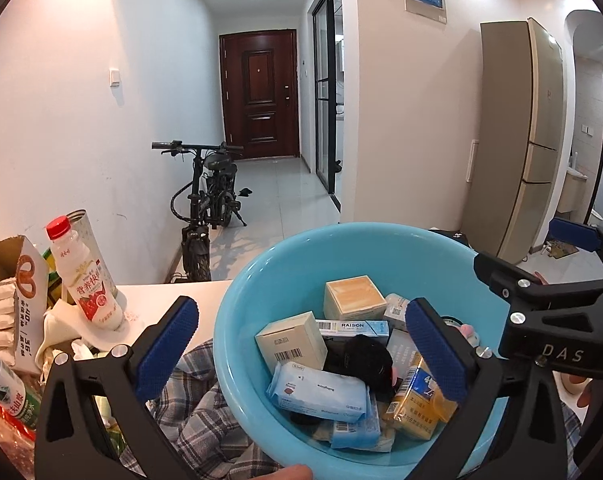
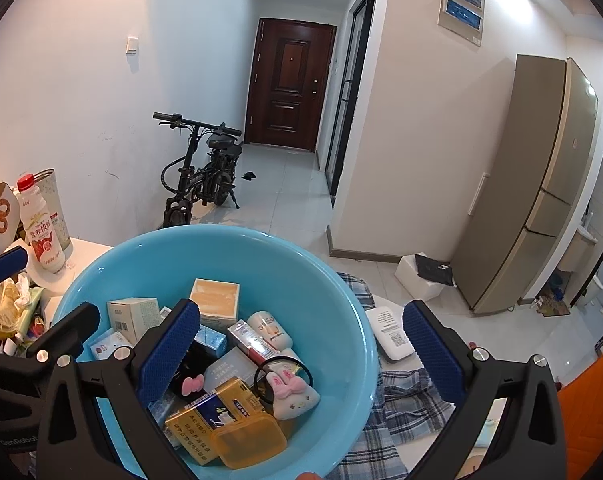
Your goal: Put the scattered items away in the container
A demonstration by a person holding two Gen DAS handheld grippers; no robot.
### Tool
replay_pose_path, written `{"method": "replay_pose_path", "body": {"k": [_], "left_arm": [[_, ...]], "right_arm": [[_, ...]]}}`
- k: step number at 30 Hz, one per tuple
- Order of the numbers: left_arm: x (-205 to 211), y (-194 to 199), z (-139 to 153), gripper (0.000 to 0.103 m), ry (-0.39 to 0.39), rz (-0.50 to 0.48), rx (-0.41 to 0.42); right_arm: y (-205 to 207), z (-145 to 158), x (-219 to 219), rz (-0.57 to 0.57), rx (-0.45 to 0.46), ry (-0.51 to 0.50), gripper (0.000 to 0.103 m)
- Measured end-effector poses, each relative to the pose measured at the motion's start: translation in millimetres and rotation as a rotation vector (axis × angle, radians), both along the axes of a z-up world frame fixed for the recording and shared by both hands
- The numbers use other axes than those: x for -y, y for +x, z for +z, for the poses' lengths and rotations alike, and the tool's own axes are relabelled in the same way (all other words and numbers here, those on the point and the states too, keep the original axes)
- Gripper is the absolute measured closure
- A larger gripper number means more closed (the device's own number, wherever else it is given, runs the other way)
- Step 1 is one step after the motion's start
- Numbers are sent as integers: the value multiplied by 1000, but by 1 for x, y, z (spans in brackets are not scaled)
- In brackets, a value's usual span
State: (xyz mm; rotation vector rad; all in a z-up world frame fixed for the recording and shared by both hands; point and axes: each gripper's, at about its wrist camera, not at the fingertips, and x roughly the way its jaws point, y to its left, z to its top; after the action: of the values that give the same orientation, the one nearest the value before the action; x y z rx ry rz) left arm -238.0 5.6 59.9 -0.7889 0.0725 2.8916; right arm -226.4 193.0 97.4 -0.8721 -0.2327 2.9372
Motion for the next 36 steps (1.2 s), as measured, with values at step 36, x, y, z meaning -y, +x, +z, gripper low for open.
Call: {"method": "replay_pose_path", "body": {"k": [36], "left_arm": [[20,194,46,0,14,81,-107]], "right_arm": [[196,37,2,73,-108,-87,0]]}}
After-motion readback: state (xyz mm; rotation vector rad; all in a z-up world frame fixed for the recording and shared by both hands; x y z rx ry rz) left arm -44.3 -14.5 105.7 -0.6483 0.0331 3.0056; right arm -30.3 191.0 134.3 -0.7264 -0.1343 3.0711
